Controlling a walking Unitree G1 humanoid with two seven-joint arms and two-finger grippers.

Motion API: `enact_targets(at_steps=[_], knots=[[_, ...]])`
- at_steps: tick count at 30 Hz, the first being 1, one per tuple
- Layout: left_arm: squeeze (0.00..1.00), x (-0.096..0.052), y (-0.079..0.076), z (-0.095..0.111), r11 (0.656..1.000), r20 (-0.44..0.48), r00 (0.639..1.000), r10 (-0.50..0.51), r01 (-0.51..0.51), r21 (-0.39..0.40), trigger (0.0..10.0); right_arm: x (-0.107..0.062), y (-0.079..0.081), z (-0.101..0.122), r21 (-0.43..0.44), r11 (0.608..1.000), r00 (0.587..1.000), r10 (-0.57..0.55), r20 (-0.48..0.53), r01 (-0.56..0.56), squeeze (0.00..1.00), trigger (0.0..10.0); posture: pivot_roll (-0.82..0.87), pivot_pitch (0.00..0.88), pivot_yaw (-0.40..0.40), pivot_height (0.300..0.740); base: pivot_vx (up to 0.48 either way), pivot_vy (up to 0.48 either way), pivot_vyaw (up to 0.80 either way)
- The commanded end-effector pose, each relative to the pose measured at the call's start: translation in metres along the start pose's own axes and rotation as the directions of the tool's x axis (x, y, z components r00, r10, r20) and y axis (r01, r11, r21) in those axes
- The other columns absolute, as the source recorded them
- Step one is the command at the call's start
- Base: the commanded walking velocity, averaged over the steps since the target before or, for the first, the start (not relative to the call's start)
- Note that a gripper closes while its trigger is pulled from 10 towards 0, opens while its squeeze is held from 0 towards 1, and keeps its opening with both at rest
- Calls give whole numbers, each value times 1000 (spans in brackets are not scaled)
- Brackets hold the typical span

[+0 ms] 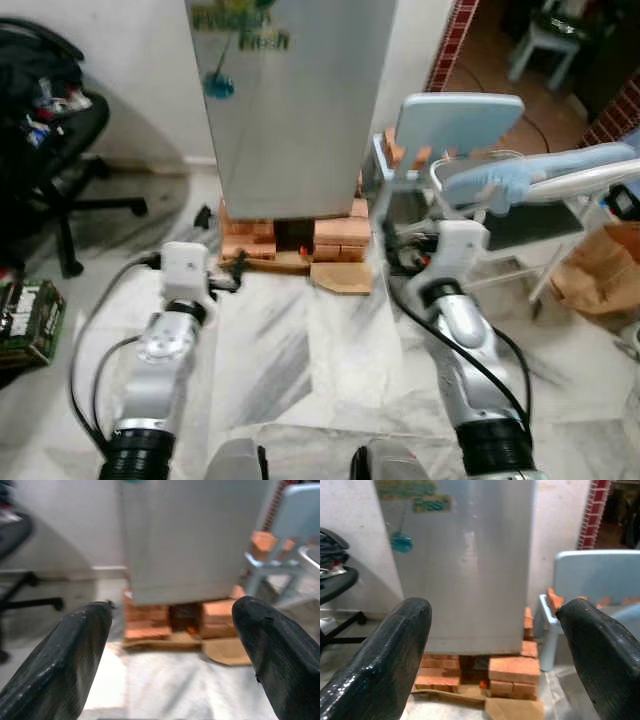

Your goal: Restocking fridge

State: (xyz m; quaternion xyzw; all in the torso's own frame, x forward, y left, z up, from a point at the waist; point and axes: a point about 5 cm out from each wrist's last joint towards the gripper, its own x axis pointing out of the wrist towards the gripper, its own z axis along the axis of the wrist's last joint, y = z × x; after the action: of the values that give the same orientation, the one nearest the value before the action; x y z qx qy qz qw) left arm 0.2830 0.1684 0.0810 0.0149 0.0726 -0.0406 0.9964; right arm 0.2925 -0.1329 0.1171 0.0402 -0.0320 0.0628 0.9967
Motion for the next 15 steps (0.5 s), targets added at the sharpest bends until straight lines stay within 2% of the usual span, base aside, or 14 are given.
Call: enact_targets(at_steps=[1,6,9,10,15], knots=[[0,1,-5,2,1000,-1,1000,-16,16,-1,10000,-3,-13,-2,-19,999,999,-43,-11,43,0,10000,25,89,-3,740,0,480,0],[0,-2,-1,4,999,27,999,-38,38,10,10000,-11,-12,-11,-9,998,997,-64,-38,64,0,10000,17,87,-1,740,0,478,0],[0,0,0,6,1000,39,999,-28,27,15,10000,-18,-17,-17,-30,994,993,-109,-53,107,0,10000,18,78,-4,740,0,467,0],[0,3,3,10,999,65,998,-14,11,43,10000,-22,-21,-20,-43,992,991,-118,-63,116,0,10000,18,74,-3,740,0,450,0],[0,4,9,12,999,72,997,0,-3,32,10000,-25,-26,-22,-78,986,986,-151,-75,146,0,10000,1,60,-5,740,0,436,0]])
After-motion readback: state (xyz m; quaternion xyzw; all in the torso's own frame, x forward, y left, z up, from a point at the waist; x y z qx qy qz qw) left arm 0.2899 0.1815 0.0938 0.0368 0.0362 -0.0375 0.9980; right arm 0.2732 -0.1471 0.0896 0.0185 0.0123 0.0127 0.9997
